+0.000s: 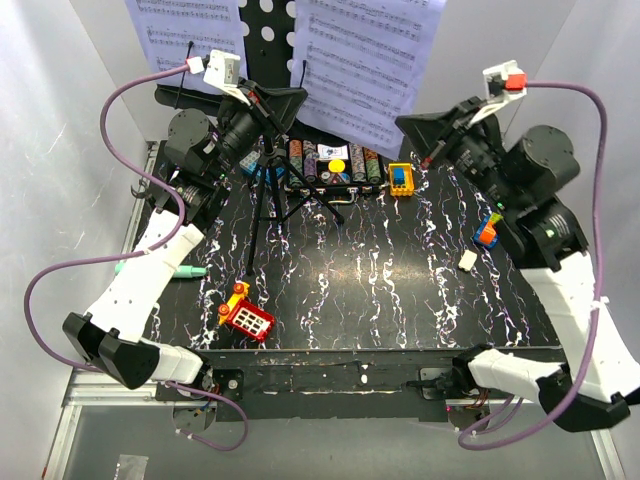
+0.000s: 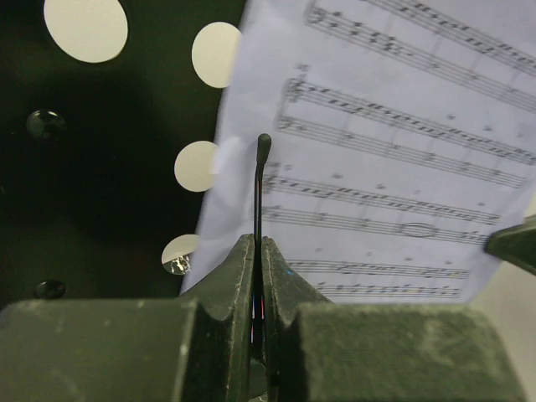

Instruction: Pack up the instrument practice props

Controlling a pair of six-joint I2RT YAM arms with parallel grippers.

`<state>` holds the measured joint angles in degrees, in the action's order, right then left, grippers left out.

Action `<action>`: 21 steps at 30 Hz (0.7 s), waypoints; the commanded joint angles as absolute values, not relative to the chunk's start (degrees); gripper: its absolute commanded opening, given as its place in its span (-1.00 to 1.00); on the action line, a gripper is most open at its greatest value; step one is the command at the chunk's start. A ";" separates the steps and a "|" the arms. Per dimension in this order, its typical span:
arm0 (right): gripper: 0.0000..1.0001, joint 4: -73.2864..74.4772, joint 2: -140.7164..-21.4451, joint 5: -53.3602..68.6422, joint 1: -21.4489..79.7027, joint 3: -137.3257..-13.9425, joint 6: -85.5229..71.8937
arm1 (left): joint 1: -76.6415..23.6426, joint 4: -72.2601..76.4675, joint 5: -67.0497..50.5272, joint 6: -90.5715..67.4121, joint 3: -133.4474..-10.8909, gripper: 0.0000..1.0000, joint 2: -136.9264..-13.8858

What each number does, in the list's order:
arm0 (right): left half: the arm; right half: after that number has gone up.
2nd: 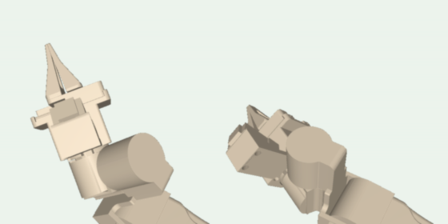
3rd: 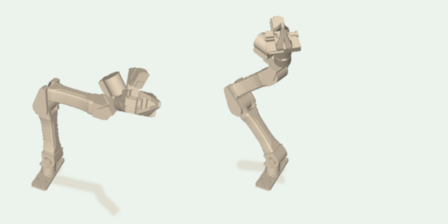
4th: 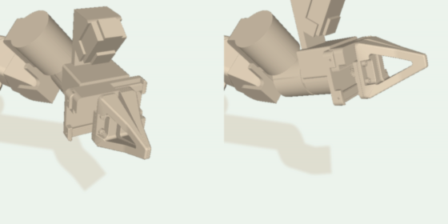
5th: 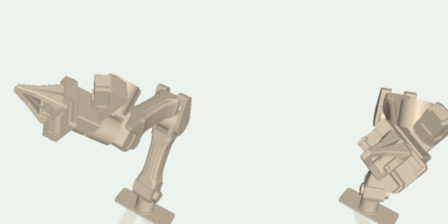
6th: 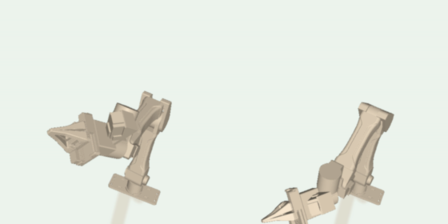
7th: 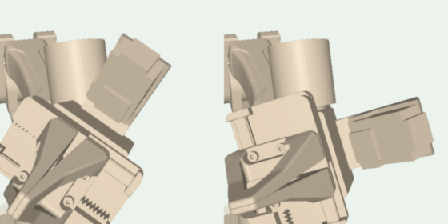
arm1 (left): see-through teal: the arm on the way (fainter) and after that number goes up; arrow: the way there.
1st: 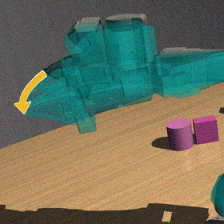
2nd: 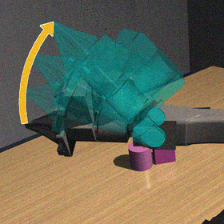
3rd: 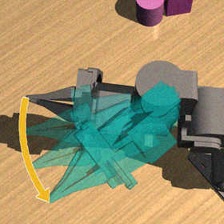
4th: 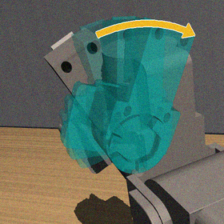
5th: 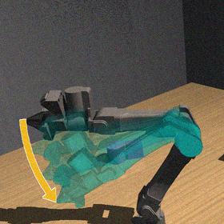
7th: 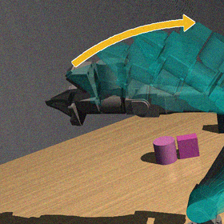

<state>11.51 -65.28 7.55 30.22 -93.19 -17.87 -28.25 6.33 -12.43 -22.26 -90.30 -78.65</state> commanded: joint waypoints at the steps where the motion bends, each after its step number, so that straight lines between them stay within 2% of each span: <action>1: -0.97 13.09 -58.73 2.74 29.97 -91.24 -18.19 | -27.86 8.96 -10.90 -21.44 -89.47 -1.00 -75.50; 12: -0.97 25.39 -43.26 -7.47 29.97 -81.22 -17.32 | -27.86 8.18 -9.05 -19.87 -88.95 -1.00 -75.41; 13: -0.97 26.27 -42.11 -7.91 29.97 -80.17 -17.14 | -27.86 8.09 -8.97 -19.69 -88.86 -0.95 -75.41; 14: -0.97 26.98 -40.88 -8.61 29.97 -78.94 -17.23 | -27.86 8.00 -8.79 -19.60 -88.86 -0.82 -75.41; 17: -0.97 29.17 -38.94 -9.93 29.97 -76.74 -16.70 | -27.86 8.09 -8.26 -19.60 -88.24 -0.16 -75.15; 19: -0.97 30.14 -37.89 -10.81 29.97 -75.68 -16.52 | -27.86 8.26 -8.00 -20.04 -87.63 0.17 -74.62; 21: -0.97 30.93 -37.27 -11.51 29.97 -74.71 -16.61 | -27.86 9.05 -8.17 -20.65 -86.49 0.37 -73.92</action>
<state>29.04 -38.50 -8.43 30.11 -75.94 -17.54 -28.18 7.97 -9.50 -20.64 -88.05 -77.47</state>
